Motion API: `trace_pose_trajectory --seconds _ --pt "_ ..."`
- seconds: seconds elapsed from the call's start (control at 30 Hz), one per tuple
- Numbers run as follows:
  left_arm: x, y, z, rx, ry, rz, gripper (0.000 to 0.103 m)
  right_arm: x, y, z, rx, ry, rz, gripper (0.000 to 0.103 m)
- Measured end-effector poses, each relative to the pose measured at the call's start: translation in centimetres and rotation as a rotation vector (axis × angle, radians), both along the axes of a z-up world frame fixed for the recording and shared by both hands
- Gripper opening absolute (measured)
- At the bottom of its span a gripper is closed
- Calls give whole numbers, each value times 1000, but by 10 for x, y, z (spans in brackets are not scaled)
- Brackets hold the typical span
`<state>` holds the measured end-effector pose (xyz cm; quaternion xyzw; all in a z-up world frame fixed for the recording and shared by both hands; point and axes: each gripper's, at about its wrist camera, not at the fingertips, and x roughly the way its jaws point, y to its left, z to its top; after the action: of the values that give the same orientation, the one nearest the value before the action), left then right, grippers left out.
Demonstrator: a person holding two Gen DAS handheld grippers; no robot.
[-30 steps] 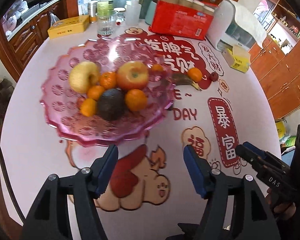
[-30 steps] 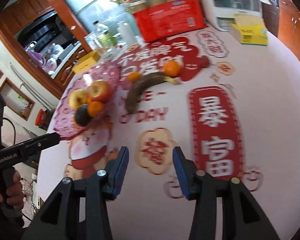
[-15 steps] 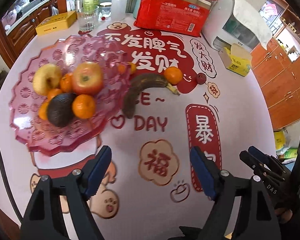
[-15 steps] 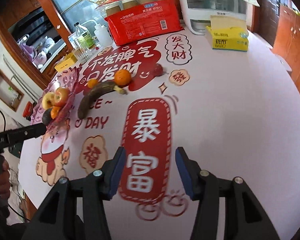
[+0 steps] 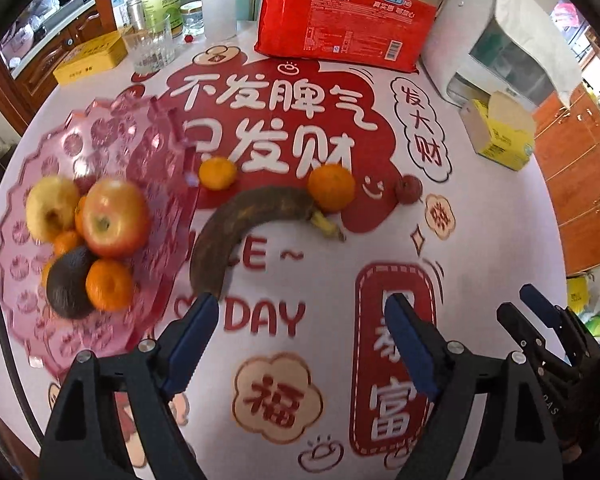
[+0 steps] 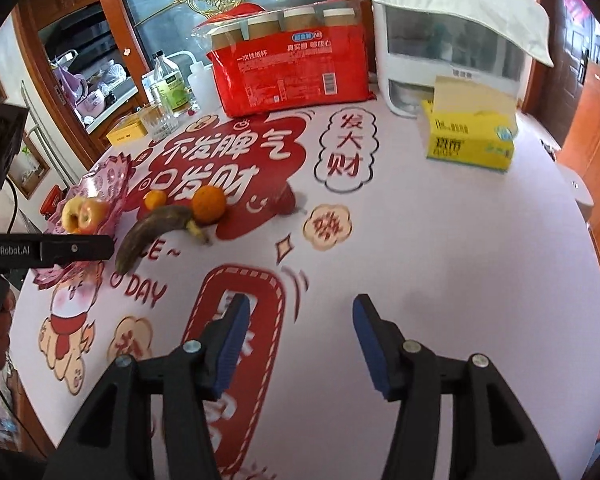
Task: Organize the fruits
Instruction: 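Move both tools away from the bowl toward the orange and small red fruit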
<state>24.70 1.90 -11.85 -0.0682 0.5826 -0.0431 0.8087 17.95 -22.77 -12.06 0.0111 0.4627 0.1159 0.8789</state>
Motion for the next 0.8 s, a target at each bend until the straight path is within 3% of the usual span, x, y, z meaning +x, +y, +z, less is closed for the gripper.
trace_pose_trajectory --seconds 0.5,0.8 --pt "86 -36 -12 60 -14 -29 84 73 12 -3 -101 -197 136 54" --pt "118 -52 -28 100 24 -76 84 94 36 -27 -115 -232 240 54"
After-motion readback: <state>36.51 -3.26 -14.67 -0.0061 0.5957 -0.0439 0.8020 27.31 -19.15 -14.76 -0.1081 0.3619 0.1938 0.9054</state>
